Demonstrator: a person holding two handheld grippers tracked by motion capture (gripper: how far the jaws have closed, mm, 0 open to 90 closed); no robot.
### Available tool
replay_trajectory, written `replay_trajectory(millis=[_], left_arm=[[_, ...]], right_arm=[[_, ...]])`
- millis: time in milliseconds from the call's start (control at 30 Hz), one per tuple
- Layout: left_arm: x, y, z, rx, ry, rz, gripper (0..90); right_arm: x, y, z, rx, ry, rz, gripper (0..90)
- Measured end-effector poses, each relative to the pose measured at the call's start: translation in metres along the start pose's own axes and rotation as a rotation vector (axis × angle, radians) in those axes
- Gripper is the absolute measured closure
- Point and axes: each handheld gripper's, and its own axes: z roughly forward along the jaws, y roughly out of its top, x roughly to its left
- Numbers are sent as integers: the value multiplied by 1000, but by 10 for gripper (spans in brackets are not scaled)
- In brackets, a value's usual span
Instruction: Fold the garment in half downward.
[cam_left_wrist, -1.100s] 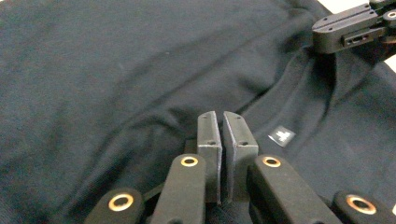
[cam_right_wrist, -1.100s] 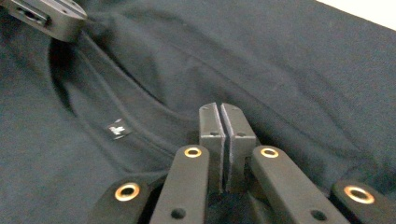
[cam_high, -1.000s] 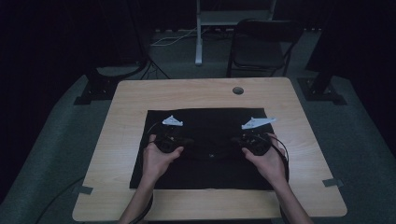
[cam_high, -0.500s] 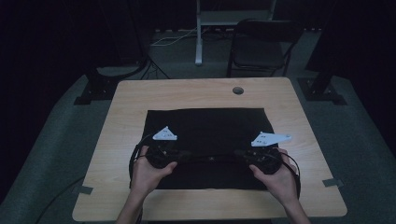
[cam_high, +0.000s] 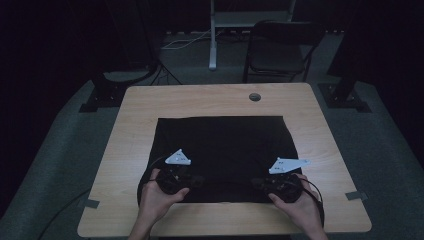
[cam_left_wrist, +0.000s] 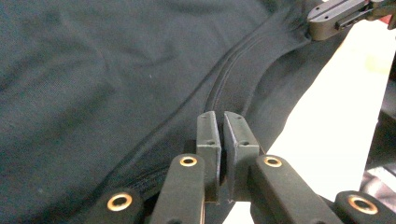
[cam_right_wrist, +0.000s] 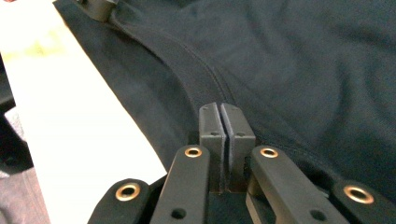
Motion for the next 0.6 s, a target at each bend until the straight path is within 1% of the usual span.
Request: replay_trajectory(millis=[100,167,300,400,600], left_arm=[[0,-6,8,26,-12,0,859],[1,-9,11,32,-19,-7,856],[2,-14,15,43,-25,-18,852],[3,-15,17,45,-29,-18,851],[3,-17,19,45,-32,-29,848]], right_arm=[[1,-7,5,17,15,6,877],[1,-10,8,26,24,10,877],[2,-15,12,45,20,12,876],[3,-16,15,60,17,7,876],[2,-17,17,63,18,5,875]])
